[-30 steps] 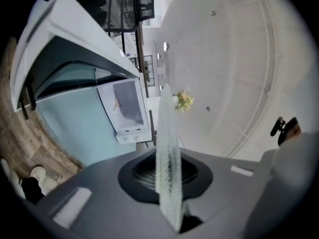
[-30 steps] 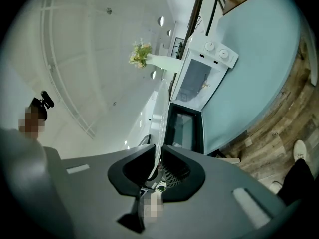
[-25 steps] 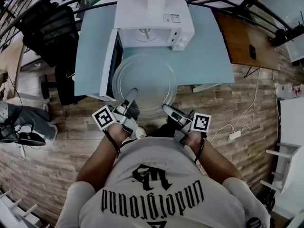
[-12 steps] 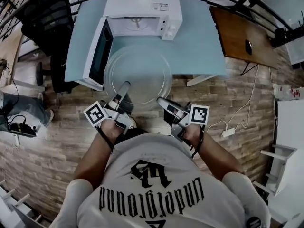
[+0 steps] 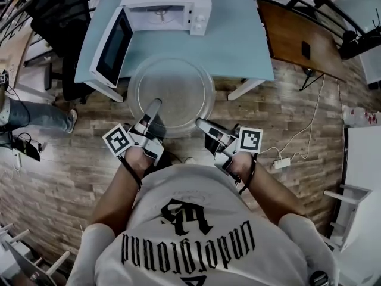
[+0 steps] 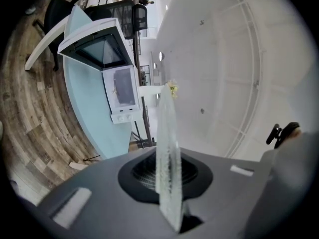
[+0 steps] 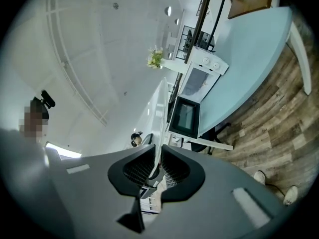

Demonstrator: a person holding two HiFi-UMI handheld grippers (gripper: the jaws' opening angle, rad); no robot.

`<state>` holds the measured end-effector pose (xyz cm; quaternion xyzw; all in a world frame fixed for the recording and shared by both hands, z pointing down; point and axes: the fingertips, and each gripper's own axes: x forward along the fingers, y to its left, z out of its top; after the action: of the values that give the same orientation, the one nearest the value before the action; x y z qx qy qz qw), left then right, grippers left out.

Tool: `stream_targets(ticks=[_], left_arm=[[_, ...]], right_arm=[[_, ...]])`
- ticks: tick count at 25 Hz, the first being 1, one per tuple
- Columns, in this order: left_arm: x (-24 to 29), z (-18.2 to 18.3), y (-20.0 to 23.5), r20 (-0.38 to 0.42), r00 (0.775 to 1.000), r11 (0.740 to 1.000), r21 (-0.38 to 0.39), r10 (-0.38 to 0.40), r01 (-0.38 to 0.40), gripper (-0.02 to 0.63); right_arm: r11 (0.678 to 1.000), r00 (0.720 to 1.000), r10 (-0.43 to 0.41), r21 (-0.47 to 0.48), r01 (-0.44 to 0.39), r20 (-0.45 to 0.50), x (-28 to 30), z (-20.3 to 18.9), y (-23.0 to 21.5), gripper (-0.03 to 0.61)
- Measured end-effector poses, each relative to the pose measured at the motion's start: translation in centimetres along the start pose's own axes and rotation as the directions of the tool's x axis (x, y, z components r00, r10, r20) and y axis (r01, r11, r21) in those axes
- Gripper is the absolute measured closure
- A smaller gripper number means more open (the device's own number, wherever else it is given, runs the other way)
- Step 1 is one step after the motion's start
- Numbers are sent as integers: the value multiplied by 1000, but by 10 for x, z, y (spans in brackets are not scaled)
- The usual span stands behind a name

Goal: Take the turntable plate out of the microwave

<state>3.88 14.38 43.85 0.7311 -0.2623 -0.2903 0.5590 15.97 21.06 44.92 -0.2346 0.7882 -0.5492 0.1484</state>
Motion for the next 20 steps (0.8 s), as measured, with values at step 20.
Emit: stream_targets(ticks=[20], left_arm=[[-54, -85, -38, 64, 997, 999, 0, 34, -34, 538]], right_arm=[[999, 998, 44, 18, -43, -46, -76, -57, 31, 538]])
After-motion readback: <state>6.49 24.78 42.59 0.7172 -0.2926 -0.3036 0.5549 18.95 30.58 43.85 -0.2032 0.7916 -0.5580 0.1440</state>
